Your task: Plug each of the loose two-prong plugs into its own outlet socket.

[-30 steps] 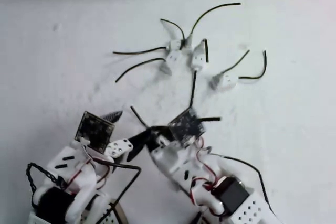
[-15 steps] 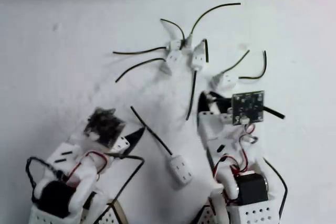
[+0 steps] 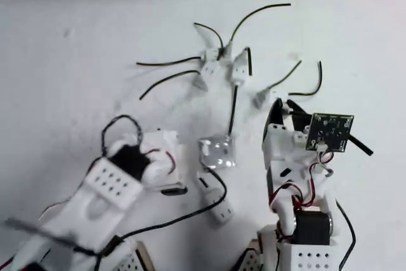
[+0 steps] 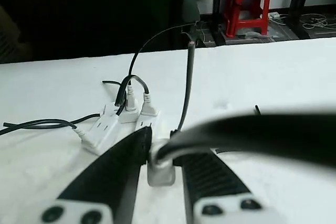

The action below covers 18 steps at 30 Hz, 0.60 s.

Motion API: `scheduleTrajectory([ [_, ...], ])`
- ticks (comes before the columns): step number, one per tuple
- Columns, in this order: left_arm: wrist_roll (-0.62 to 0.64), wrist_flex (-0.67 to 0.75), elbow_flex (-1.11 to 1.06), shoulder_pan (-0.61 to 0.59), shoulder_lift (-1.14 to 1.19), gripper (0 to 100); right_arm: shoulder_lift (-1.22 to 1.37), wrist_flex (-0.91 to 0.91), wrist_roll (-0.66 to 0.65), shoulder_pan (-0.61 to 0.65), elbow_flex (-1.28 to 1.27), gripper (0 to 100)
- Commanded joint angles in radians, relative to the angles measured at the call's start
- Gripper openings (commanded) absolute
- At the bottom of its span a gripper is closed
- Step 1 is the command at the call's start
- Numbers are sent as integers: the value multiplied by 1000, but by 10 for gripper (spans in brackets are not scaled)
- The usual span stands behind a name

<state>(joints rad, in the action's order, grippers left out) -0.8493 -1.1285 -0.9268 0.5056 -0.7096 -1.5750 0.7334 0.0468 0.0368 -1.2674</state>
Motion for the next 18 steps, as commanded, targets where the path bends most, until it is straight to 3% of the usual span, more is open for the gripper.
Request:
scheduleTrajectory([
  [1, -124, 63, 58, 35, 156, 301, -4, -24, -8, -7, 18, 17],
  [8, -170, 242, 80, 45, 412, 298, -4, -24, -8, -12, 18, 17],
  [18, -164, 187, 341, 51, 734, 266, -4, -24, -8, -10, 20, 17],
])
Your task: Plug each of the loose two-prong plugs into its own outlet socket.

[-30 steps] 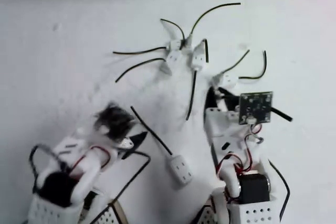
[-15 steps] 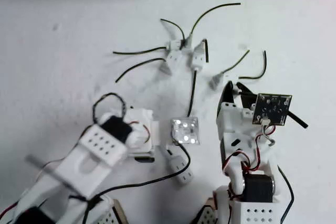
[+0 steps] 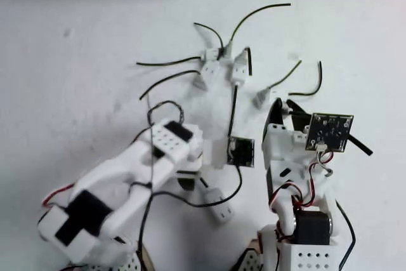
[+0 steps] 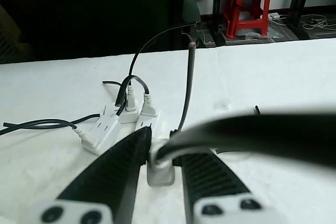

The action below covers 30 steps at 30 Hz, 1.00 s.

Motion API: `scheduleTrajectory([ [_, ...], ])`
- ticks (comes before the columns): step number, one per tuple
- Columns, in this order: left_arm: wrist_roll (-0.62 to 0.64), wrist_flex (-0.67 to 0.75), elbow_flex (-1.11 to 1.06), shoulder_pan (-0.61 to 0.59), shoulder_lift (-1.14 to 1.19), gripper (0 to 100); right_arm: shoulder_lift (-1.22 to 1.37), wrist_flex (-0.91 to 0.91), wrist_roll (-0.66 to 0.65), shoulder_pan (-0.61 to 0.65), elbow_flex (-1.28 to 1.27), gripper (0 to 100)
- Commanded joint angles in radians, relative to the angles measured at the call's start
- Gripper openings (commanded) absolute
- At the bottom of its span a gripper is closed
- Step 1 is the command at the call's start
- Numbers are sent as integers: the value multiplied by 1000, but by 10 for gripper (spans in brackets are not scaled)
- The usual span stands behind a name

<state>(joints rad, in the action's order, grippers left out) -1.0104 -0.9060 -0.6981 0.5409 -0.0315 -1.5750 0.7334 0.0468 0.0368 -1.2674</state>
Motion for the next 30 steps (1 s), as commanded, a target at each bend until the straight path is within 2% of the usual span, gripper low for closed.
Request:
scheduleTrajectory([
  [1, -3, -41, 121, 16, 68, 234, -4, -24, -8, -10, 20, 17],
  [7, -6, -74, 120, 65, 94, 14, -4, -25, -9, -12, 20, 17],
  [15, 12, -114, 89, 28, 85, 22, -4, -25, -9, -12, 20, 17],
  [19, 72, -114, 89, -68, 85, 22, -4, -24, -9, -8, 18, 17],
  [26, 74, -107, 94, -314, 77, 22, -4, -24, -9, -8, 18, 17],
  [30, 72, -97, 87, -455, -12, 22, -4, -24, -11, -8, 18, 17],
])
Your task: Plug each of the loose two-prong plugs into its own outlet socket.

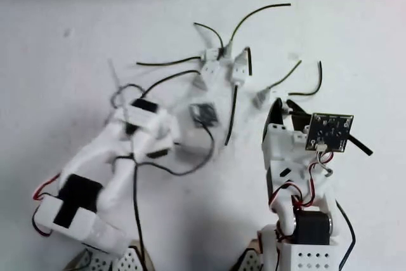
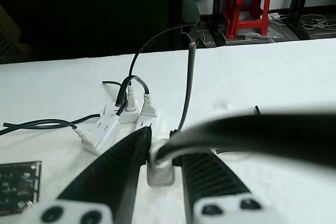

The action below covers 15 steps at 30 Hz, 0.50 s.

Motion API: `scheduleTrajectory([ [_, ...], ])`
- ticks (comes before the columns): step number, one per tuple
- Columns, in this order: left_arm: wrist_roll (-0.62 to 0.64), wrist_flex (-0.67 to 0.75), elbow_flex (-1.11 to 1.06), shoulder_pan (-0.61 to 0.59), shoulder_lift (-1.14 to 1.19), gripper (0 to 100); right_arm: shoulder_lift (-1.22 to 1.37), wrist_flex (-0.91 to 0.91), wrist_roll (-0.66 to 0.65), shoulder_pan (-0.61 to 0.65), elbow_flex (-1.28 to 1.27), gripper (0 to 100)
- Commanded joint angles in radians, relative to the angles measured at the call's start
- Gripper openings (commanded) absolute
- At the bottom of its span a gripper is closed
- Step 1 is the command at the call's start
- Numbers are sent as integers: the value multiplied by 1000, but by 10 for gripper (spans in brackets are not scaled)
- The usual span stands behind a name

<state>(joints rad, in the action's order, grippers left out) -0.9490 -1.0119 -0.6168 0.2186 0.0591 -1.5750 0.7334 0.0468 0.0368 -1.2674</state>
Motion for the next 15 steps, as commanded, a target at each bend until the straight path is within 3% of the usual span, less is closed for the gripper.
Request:
scheduleTrajectory([
  [1, 11, 17, 3, -168, -136, 22, -4, -24, -12, -8, 18, 17],
  [9, 20, 51, 0, -389, -285, 22, -4, -24, -14, -7, 18, 17],
  [15, 11, 101, -189, -383, -302, 23, -4, -21, -15, -7, 18, 17],
])
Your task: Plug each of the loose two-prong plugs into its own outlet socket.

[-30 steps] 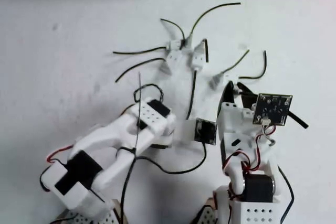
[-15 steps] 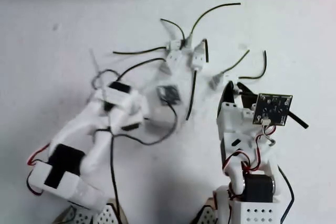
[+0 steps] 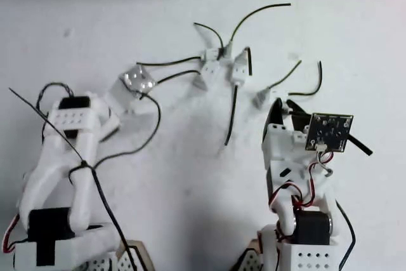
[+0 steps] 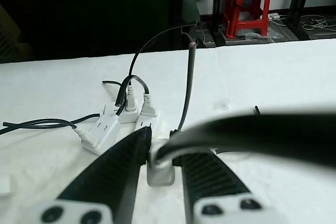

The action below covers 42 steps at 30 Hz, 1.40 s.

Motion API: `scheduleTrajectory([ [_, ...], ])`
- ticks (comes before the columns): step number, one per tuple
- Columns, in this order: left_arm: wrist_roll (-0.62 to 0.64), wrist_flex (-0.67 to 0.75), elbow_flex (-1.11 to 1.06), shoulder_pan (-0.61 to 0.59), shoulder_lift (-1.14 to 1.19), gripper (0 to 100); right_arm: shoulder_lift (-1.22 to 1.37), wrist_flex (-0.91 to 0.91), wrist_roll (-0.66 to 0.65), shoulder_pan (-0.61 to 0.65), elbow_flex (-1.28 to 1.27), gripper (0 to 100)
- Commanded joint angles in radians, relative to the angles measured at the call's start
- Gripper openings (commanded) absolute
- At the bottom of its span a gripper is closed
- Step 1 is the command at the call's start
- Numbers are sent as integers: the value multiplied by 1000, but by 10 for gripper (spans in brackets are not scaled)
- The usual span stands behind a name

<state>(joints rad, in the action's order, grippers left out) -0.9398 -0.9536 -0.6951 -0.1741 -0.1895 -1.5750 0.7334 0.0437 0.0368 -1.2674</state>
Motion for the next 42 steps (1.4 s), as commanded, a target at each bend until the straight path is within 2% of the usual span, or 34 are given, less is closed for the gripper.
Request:
scheduleTrajectory([
  [1, 2, 52, -147, 19, -64, 28, -4, -21, -12, -7, 18, 17],
  [4, 9, 80, -230, 16, -136, 79, -4, -19, -12, -7, 17, 17],
  [7, 29, 107, -308, -22, -265, 181, -4, -21, -12, 4, 12, 17],
  [11, 187, 146, -408, -59, -510, 304, -4, -22, -15, 38, 2, 17],
  [13, 207, 135, -454, -58, -638, 337, -4, -19, -15, 42, 2, 17],
  [16, 229, 106, -505, -47, -796, 338, -4, -16, -15, 45, 2, 17],
  [18, 299, 75, -531, -47, -871, 338, -4, 2, -31, 74, 2, 17],
  [22, 391, 8, -585, -48, -981, 302, -2, 85, -130, 209, 8, 17],
  [25, 442, 8, -649, -53, -1049, 264, -2, 119, -146, 292, 17, 17],
  [28, 476, 11, -706, -108, -1112, 260, 33, 163, -147, 364, 63, 17],
  [33, 496, 3, -724, -220, -1194, 257, 294, 182, -143, 521, 195, 17],
  [37, 520, 12, -753, -228, -1213, 259, 585, 180, -132, 618, 351, 17],
  [42, 520, 12, -755, -229, -1213, 259, 908, 163, -83, 673, 552, 17],
])
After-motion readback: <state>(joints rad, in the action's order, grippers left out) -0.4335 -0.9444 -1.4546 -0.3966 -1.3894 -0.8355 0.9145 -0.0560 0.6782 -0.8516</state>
